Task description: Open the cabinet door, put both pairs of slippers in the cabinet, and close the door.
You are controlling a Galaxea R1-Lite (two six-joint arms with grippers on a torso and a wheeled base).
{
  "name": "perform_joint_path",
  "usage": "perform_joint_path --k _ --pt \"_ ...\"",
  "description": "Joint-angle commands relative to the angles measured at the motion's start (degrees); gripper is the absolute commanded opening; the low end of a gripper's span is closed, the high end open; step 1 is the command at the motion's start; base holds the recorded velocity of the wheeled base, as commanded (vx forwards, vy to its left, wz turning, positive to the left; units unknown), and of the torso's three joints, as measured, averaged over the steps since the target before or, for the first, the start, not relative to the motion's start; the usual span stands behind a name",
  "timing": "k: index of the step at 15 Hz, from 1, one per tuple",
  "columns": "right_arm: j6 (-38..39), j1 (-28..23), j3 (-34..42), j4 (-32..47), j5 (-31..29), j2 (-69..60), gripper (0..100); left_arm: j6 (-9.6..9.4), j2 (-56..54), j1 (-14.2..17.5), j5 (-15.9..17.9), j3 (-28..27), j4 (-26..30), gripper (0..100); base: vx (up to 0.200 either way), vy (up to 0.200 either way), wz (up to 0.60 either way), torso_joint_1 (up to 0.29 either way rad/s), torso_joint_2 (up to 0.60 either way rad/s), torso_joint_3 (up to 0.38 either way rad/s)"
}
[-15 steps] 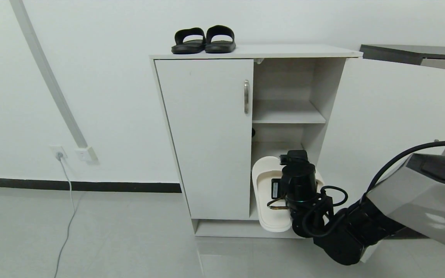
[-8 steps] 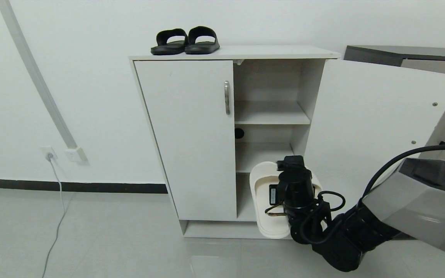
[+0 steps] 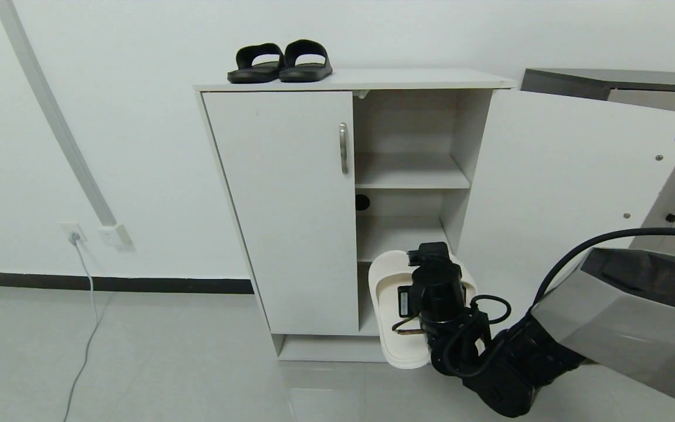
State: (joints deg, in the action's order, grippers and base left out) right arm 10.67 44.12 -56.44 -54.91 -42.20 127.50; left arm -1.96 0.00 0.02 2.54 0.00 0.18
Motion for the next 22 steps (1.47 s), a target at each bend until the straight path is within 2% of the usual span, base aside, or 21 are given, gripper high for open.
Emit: perform_joint_path --k 1,8,19,20,22 --pt "0.1 0.0 -0.2 0.0 0.0 1.1 0 -0.06 0.1 0.0 0.0 0.0 0.0 0 0.000 0.000 0.00 0.000 0.00 0.000" --pt "0.2 0.1 -0.2 0.0 0.0 2.3 0 -0.06 0.1 0.1 0.0 0.0 0.1 0 0.000 0.000 0.00 0.000 0.00 -0.012" --pt "0.3 0.2 -0.6 -0.4 0.0 3.9 0 -0.06 0.1 0.1 0.0 0.0 0.1 0 0.000 0.000 0.00 0.002 0.00 -0.187" --pt "0.3 0.2 -0.8 -1.4 -0.2 4.9 0 -0.06 0.1 0.1 0.0 0.0 0.1 0 0.000 0.000 0.00 0.007 0.00 -0.188" --pt "-0.8 -0.1 -1.8 -8.4 -0.6 8.4 0 -0.06 0.1 0.0 0.0 0.0 0.1 0 0.000 0.000 0.00 0.005 0.00 -0.102"
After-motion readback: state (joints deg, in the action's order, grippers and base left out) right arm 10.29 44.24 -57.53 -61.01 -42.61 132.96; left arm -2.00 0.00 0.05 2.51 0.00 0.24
